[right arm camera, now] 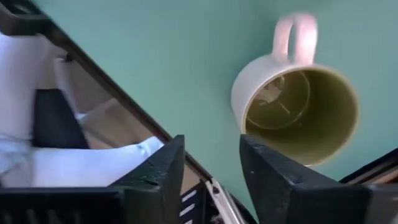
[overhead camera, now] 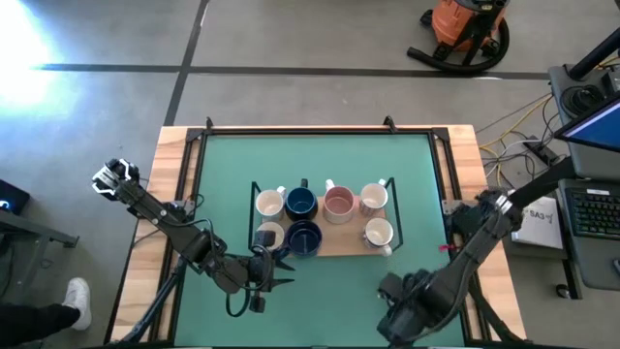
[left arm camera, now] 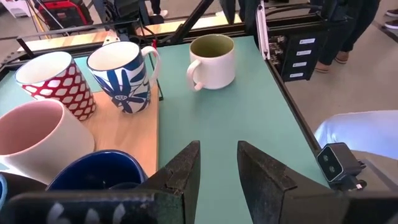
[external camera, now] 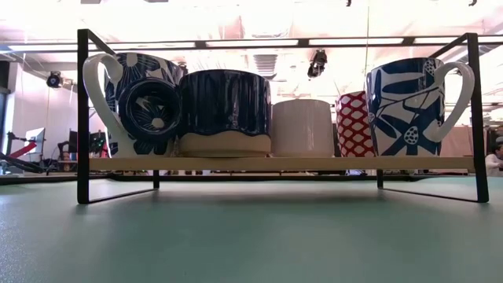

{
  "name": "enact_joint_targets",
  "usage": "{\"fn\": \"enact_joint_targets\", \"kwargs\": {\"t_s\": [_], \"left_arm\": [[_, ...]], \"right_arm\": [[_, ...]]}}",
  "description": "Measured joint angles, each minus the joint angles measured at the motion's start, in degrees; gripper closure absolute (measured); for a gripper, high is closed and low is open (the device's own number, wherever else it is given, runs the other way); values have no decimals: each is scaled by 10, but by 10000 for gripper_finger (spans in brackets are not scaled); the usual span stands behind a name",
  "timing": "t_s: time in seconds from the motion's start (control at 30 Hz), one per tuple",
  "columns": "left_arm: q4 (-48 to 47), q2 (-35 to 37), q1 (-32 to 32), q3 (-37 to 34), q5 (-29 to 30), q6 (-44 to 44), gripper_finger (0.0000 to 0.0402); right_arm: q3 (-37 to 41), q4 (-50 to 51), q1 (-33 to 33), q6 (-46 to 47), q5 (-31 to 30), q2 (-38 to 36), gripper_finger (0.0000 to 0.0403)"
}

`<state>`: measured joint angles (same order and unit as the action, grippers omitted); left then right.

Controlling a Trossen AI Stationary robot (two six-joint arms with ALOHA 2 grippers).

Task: Place coffee mugs
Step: Put the green mug on the shelf

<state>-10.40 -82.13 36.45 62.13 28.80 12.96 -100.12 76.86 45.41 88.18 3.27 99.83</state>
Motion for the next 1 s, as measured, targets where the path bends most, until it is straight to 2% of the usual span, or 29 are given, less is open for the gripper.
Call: {"fn": "enact_joint_targets", "kwargs": {"t_s": [0.13, 0.3, 0.5, 0.7, 1.0], "left_arm": [[-1, 0, 0, 0, -15, 1, 312], [0, 0, 4, 0, -22, 11, 312], [0, 0, 17, 0, -25, 12, 312], [1, 0, 30, 0, -25, 12, 312], [3, -5, 49, 0, -25, 15, 312]], "right_arm": [[0, 4, 5, -4, 11, 39, 236], [0, 10, 5, -29, 12, 72, 223], [1, 52, 3, -8, 10, 90, 225], [6, 56, 2, -9, -30, 99, 227], [58, 51, 0, -12, -30, 109, 240]]}}
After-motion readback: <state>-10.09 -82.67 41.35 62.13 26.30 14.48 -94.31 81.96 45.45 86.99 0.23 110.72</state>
